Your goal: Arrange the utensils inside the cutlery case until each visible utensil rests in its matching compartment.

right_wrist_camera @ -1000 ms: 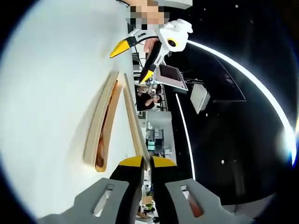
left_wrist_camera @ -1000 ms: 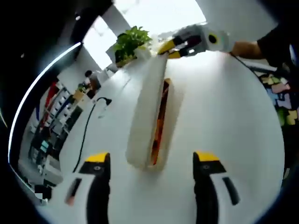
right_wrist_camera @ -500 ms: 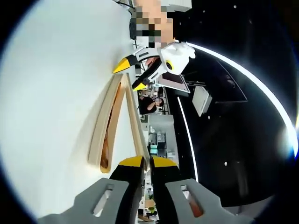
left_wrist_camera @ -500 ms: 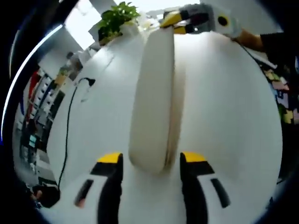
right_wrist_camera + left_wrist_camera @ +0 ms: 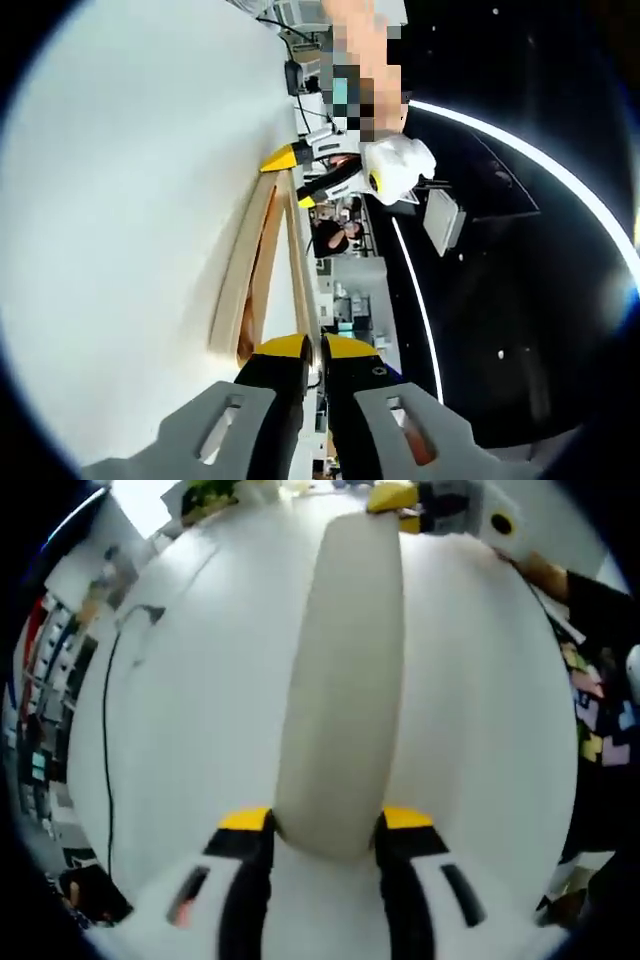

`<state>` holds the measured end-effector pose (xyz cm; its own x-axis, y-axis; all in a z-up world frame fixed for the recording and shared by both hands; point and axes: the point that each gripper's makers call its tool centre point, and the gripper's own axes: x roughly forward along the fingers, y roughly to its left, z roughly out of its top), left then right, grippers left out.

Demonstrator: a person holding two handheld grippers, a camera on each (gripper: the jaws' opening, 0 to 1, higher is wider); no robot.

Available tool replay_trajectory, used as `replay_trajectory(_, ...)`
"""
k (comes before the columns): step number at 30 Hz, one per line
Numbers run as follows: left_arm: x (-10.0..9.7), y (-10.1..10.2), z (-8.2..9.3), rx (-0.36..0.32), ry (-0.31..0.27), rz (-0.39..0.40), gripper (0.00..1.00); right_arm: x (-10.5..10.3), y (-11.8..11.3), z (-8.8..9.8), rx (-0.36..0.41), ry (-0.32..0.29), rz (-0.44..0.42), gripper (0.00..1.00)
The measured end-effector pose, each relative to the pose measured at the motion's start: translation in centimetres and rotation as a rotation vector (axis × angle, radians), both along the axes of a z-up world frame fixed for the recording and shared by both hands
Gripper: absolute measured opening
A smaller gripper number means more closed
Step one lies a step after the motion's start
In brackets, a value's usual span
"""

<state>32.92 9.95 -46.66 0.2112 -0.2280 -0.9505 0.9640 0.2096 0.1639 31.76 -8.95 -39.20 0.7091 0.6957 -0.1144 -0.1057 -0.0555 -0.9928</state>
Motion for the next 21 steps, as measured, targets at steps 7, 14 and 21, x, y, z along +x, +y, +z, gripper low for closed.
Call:
replay_trajectory(7,-0.1,0.1,-0.1,0.054,0.021,0.010,0.42,0.4,-0.3,-1.8,-0.043,0.060,0.004,0.04)
replay_trajectory(14,-0.3,0.1,-0.1,0.083,0.023,0.020,0.42,0.7,-0.6,-3.0,-0.058,0.106,-0.009,0.05)
replay_trajectory(21,-0.5,0.1,-0.2,0.121,0.025,0.026,0.42,0.4,-1.0,-3.7,-0.051,0.176,-0.012,0.06)
